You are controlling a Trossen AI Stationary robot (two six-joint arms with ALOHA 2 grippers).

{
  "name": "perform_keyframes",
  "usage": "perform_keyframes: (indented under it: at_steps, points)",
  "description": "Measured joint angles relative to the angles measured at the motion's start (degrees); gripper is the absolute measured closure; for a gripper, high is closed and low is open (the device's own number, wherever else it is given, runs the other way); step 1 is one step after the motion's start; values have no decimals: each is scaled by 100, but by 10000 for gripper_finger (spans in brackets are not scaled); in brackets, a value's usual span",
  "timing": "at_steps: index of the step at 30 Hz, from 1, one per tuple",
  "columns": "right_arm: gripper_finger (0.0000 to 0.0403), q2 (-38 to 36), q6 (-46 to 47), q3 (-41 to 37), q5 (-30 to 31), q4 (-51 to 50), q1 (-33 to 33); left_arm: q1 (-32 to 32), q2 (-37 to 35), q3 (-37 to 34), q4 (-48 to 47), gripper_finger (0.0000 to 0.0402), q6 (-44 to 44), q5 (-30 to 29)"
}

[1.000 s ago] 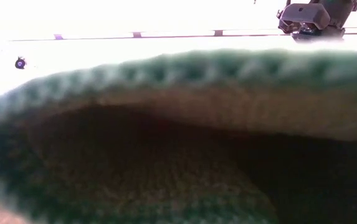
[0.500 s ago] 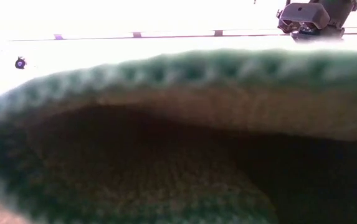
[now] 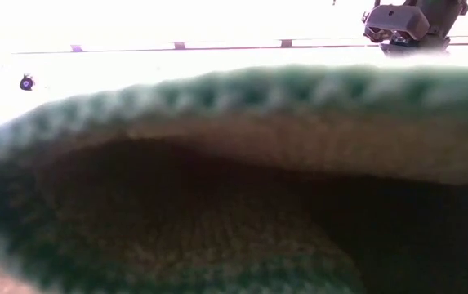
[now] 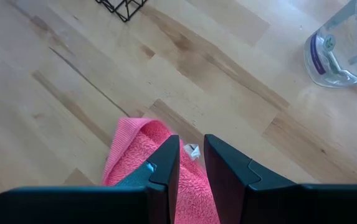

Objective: Sort microfiber towel by color & place in baskets
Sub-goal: Put the green microfiber cloth into the left wire basket

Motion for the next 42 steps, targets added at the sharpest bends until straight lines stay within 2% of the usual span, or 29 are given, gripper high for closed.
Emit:
perform_keyframes:
  at_steps: [2,5,8,11,16,23,28,35,42]
  points:
    - [335,0,-2,0,2,0,0,2,-13,432,-169,400,126,-662]
    - [335,0,-9,0,2,-1,0,2,-44,997,-129,400,843,-1620]
    - [335,0,-11,-14,2,-2,0,58,-44,1537,-139,400,1461,-2299]
    - [335,0,-13,-38,2,-2,0,129,-42,1951,-143,400,1998,-2586]
    - [335,0,-15,-98,0,-2,0,214,-95,2323,-140,400,2901,-2725]
    - [335,1,-17,-326,-8,-5,0,502,-412,2174,-143,400,3761,-3889]
    - [335,0,-42,-424,-172,-4,0,1012,-736,2157,-141,400,4242,-4375]
    - [335,0,-315,-424,-210,-2,0,2089,-1301,1967,-142,400,4766,-4423]
    - [335,0,-390,-424,-209,16,0,3359,-1933,1240,-143,400,5092,-4427]
